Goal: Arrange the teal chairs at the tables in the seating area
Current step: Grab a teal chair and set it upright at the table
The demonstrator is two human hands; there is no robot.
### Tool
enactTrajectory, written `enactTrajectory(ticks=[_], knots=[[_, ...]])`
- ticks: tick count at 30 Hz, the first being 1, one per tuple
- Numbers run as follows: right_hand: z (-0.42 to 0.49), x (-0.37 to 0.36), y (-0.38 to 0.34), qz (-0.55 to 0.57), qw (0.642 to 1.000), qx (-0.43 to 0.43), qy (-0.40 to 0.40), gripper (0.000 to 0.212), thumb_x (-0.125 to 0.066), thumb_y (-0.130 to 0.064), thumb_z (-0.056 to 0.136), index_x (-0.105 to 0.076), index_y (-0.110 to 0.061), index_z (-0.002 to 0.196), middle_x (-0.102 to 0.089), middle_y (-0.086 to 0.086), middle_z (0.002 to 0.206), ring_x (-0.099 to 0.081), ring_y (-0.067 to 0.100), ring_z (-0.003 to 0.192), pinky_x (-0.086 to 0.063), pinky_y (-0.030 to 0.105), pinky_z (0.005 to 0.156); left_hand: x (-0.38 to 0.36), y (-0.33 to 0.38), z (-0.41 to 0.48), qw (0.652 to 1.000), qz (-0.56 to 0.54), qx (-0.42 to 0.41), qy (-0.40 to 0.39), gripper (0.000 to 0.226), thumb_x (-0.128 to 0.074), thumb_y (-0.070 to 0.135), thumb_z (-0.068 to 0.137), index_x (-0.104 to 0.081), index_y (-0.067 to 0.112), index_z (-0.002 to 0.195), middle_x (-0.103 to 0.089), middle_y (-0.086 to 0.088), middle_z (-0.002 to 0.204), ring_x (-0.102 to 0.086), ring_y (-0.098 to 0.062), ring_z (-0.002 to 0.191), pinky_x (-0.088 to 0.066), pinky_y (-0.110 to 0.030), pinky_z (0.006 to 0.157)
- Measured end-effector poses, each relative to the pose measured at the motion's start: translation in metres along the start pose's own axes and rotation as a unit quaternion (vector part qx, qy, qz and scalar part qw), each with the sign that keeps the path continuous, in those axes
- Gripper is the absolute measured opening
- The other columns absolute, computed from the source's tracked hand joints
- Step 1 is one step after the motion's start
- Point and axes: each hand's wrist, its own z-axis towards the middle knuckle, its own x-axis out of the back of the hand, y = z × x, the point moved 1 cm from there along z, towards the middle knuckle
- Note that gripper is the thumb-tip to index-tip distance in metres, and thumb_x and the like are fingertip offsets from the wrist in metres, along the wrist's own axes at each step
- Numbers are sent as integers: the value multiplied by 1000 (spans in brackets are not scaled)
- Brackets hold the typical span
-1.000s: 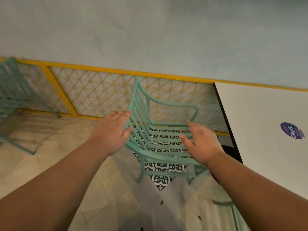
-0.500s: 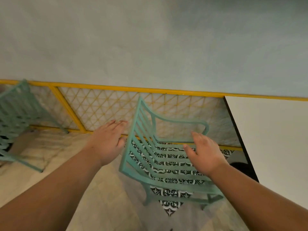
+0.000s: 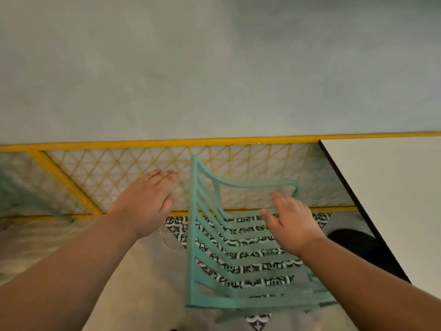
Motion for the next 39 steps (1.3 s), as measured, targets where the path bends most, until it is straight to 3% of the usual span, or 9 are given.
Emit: enactTrajectory(ticks=[2,6,11,20,26,31,39], knots=[[9,-5,-18,13,999,-42,11,68,-34,-58,103,-33,-18,157,-47,5,155,-41,26,142,-33,45,119,2,-26,24,999,15,-51,-7,79,-9,51,90,-29,21,161,-33,-1,166,-25,-22,155,-15,-35,126],[11,-19,-52,48,993,-110,19,66,-33,-58,104,-31,-19,158,-45,4,157,-37,24,145,-29,45,121,5,-61,61,992,31,-118,-6,79,-14,48,88,-41,16,156,-45,-5,160,-36,-26,150,-20,-36,124],[0,-24,-70,64,979,-191,35,70,-27,-62,103,-28,-22,160,-40,1,160,-31,21,150,-22,44,125,7,-68,105,982,23,-189,-21,84,-7,53,87,-34,20,159,-37,-1,164,-29,-23,153,-10,-31,123],[-9,-24,-69,66,962,-259,61,68,-29,-61,103,-26,-25,160,-40,-2,161,-30,21,150,-18,41,125,-12,-44,162,964,14,-264,-28,83,0,56,88,-22,27,162,-26,6,168,-17,-16,157,-1,-28,123],[-3,-29,-93,78,929,-349,92,68,-29,-61,103,-26,-26,161,-41,-3,159,-31,20,149,-17,40,125,-23,-42,222,937,46,-342,-54,88,6,59,84,-19,27,163,-23,7,169,-16,-16,157,-8,-34,128],[12,-43,-135,75,887,-436,132,66,-31,-59,105,-28,-24,160,-41,-2,159,-31,20,149,-18,39,124,-20,-41,271,896,38,-439,-48,87,-7,55,86,-35,18,159,-40,-4,162,-29,-25,153,-18,-39,126],[3,-60,-189,83,829,-527,170,66,-30,-59,104,-30,-23,159,-43,3,159,-33,24,150,-21,44,123,-27,-44,286,854,28,-517,-54,80,-14,52,88,-34,21,159,-40,-4,162,-30,-26,152,-23,-44,126]])
